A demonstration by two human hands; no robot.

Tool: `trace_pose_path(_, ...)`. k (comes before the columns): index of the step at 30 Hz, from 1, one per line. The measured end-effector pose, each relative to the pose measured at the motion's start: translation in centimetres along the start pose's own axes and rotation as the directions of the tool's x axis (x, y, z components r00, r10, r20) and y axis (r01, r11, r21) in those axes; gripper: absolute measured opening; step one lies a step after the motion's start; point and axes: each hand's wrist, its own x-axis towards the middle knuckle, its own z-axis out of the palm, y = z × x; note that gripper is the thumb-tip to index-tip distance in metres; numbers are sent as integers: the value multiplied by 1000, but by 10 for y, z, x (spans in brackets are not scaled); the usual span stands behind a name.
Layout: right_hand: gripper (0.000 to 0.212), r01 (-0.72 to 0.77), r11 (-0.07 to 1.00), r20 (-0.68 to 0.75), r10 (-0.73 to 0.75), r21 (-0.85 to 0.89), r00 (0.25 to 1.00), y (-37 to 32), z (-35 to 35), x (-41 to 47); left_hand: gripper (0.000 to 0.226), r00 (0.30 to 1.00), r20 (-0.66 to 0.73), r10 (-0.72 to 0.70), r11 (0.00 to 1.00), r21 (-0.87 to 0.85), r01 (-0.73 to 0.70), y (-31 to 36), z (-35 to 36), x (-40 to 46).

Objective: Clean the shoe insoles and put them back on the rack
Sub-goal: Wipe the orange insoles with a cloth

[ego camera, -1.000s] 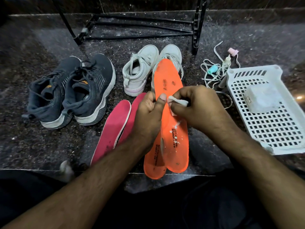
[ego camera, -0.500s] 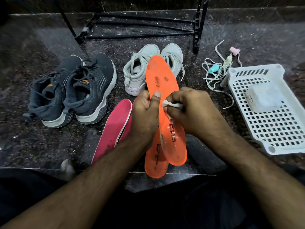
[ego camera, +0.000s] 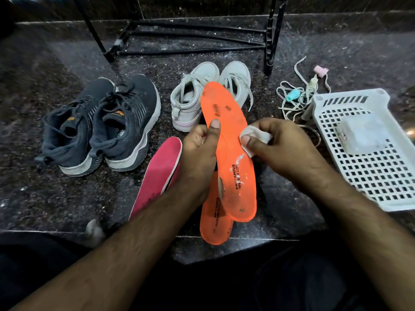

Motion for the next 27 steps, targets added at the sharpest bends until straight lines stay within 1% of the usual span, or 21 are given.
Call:
trace_pose_path(2,29,7,1000,-25,-7,5,1000,0,0,3,39,998,23,-57,998,-33,58,1,0,1)
trace_pose_path(4,28,23,1000,-80,-23,-1,997,0,-4,7,59,985,108,-133,987,-71,141,4,2,-1)
trace_pose_path(5,27,26,1000,-98,-26,-8,995,1,-6,8,62,974,167,-151,984,-65,164,4,3,-2)
trace_pose_path(7,23,18,999,-97,-20,-27,995,3,-7,9,51,957,250,-149,987,-16,158,-3,5,-6)
trace_pose_path(9,18,29,996,-67,-35,-79,997,5,-6,9,39,951,278,-133,991,5,137,-12,7,-10)
trace_pose_path(12,13,90,983,-45,-98,-162,994,0,-9,6,35,964,232,-131,990,-17,139,-12,6,-9)
trace_pose_path(14,10,149,965,-96,-173,-218,980,-7,-14,4,29,975,177,-132,991,-2,134,-9,3,-4)
trace_pose_path(16,13,214,935,-134,-259,-281,957,-13,-17,2,22,983,147,-111,994,26,108,-10,1,0)
trace_pose_path(17,15,248,916,-117,-296,-315,948,-16,-16,1,20,985,140,-97,995,27,95,-8,1,0)
trace_pose_path(20,19,335,853,0,-365,-400,931,-17,-7,-2,18,989,127,-73,997,15,71,-6,3,1)
trace_pose_path(22,19,399,827,93,-396,-396,914,-17,-3,-4,23,992,117,-55,998,10,55,-5,3,2)
trace_pose_path(24,19,470,809,192,-429,-352,883,-18,-4,-6,31,994,102,-40,999,16,38,-6,2,2)
trace_pose_path(26,21,480,805,215,-430,-349,877,-18,-9,-6,27,995,98,-34,999,29,32,-5,2,1)
trace_pose_path(27,23,459,808,183,-421,-369,888,-17,-10,-6,23,994,107,-28,999,34,24,-6,2,1)
